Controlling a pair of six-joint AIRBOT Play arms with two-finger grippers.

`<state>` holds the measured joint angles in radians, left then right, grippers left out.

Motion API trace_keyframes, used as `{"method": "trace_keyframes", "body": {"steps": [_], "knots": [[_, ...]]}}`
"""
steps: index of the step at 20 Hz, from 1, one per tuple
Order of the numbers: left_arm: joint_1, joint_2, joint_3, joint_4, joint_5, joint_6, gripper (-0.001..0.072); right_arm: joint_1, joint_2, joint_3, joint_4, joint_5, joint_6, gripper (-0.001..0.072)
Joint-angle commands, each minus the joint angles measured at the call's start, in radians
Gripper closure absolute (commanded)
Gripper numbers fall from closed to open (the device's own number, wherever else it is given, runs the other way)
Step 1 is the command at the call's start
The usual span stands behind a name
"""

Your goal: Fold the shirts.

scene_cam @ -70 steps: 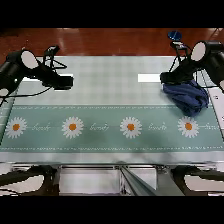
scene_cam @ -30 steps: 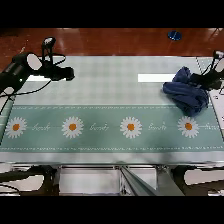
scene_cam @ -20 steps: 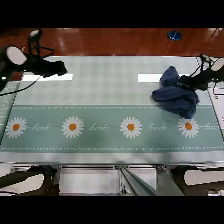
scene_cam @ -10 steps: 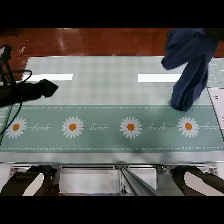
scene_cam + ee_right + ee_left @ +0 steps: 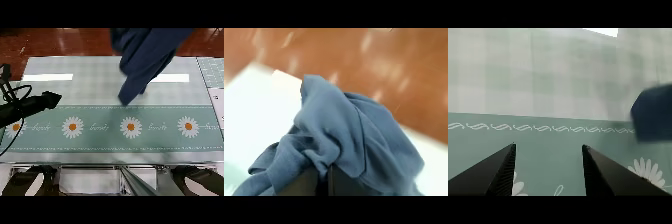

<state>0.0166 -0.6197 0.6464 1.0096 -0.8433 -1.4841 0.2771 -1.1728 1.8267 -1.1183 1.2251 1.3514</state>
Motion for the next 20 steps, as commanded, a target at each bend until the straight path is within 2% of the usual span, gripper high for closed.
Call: {"method": "trace_keyframes", "body": {"steps": [1, 5, 8, 9, 10, 12, 14, 15, 17, 19, 20], "knots": [[0.068, 0.005, 0.007, 0.010, -0.008, 0.006, 0.0201, 0.183, -0.066, -0.170, 0.003, 0.030, 0.028, 0.0689], [0.106, 0.003, 0.006, 0.010, -0.067, 0.006, 0.0202, 0.369, -0.221, -0.396, 0.018, -0.204, 0.105, 0.0689], [0.105, -0.002, 0.003, 0.010, -0.059, 0.006, 0.0202, 0.421, -0.353, -0.402, 0.068, -0.245, 0.159, 0.0685], [0.105, -0.005, 0.002, 0.010, -0.057, 0.006, 0.0202, 0.420, -0.377, -0.402, 0.133, -0.254, 0.161, 0.0535], [0.102, -0.013, 0.002, 0.010, -0.058, 0.007, 0.0202, 0.409, -0.388, -0.397, 0.180, -0.252, 0.140, 0.0286], [0.096, -0.048, 0.008, 0.018, -0.118, 0.024, 0.0202, 0.343, -0.373, -0.353, 0.182, -0.179, 0.130, 0.0302], [0.149, -0.116, 0.025, 0.053, -0.204, 0.026, 0.0202, 0.198, -0.294, -0.307, 0.120, -0.040, 0.134, 0.0303], [0.198, -0.146, 0.026, 0.051, -0.238, 0.045, 0.0201, 0.114, -0.233, -0.306, 0.052, 0.005, 0.146, 0.0303], [0.295, -0.213, 0.006, 0.030, -0.335, 0.077, 0.0202, -0.068, -0.103, -0.331, -0.182, 0.074, 0.229, 0.0303], [0.325, -0.293, -0.070, -0.119, -0.370, 0.156, 0.0202, -0.244, 0.028, -0.480, -0.305, 0.030, 0.295, 0.0303], [0.316, -0.341, -0.110, -0.210, -0.369, 0.216, 0.0202, -0.331, 0.090, -0.602, -0.289, -0.017, 0.315, 0.0304]]}}
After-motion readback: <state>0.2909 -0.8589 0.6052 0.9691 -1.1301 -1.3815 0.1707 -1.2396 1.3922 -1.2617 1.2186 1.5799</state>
